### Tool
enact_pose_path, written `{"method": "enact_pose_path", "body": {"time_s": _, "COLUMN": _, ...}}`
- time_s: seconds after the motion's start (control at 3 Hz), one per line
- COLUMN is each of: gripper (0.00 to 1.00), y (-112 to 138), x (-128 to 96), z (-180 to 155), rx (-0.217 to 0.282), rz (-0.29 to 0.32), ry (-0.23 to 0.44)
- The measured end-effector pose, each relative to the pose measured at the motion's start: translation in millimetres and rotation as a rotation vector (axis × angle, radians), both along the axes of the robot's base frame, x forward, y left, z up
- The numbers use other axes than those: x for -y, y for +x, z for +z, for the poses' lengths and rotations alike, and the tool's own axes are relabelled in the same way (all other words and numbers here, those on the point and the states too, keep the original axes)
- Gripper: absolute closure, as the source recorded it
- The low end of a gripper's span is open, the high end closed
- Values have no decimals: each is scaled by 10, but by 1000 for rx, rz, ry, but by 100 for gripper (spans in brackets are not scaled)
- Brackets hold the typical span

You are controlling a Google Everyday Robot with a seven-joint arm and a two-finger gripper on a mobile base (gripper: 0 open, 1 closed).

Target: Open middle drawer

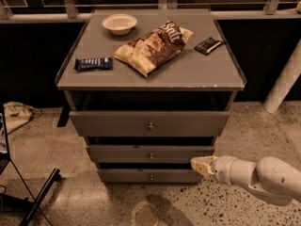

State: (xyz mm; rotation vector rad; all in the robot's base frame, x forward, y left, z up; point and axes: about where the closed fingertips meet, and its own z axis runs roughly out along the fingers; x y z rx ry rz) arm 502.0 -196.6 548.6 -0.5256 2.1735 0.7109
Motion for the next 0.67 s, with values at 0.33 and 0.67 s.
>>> {"method": "enact_pose_path", "body": {"time_s": 0.33, "gripper": 100, "y": 226, "x": -40, "z": -334, "rx": -35, "rz": -35, "ry": 19}}
{"method": "enact_pose_path", "body": {"time_s": 0.67, "gripper": 100, "y": 547, "x": -53, "z": -485, "rx": -47, "rz": -97, "ry": 0}}
